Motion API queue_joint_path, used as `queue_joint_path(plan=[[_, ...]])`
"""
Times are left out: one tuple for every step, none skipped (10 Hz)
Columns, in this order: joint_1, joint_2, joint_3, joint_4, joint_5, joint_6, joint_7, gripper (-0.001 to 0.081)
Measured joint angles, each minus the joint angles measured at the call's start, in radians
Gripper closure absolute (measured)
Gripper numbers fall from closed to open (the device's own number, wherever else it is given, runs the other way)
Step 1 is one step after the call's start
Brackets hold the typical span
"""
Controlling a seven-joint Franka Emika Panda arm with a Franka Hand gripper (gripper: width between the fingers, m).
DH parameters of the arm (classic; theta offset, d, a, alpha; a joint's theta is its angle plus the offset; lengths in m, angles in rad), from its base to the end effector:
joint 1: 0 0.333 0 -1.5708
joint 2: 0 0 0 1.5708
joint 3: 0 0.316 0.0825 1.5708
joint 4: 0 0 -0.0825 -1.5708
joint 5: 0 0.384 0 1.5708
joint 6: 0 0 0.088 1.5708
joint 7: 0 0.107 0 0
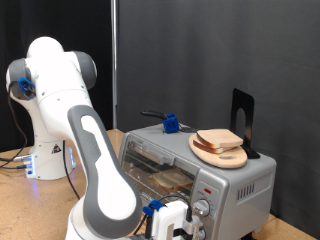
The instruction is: Make a piece of toast with the oven
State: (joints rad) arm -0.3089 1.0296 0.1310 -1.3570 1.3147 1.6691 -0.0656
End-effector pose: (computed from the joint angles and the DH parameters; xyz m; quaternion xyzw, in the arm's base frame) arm 0.6950 -0.0490 0.1281 -0.6849 0.3139 0.1977 0.6271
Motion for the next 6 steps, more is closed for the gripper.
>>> queue_joint_path(plan=[[-0.001, 0.000, 0.000, 0.000, 0.000, -0.001, 0.000, 0.0300], [-0.001, -0.001, 0.000, 0.000, 0.000, -0.002, 0.000, 0.0300], [-0.002, -0.002, 0.000, 0.000, 0.000, -0.002, 0.000, 0.0499], [-0.003, -0.003, 0.000, 0.000, 0.000, -0.002, 0.000, 0.0499], [-0.003, -0.004, 0.000, 0.000, 0.000, -0.002, 0.001, 0.0636], [-0.004, -0.004, 0.000, 0.000, 0.000, -0.002, 0.001, 0.0636]])
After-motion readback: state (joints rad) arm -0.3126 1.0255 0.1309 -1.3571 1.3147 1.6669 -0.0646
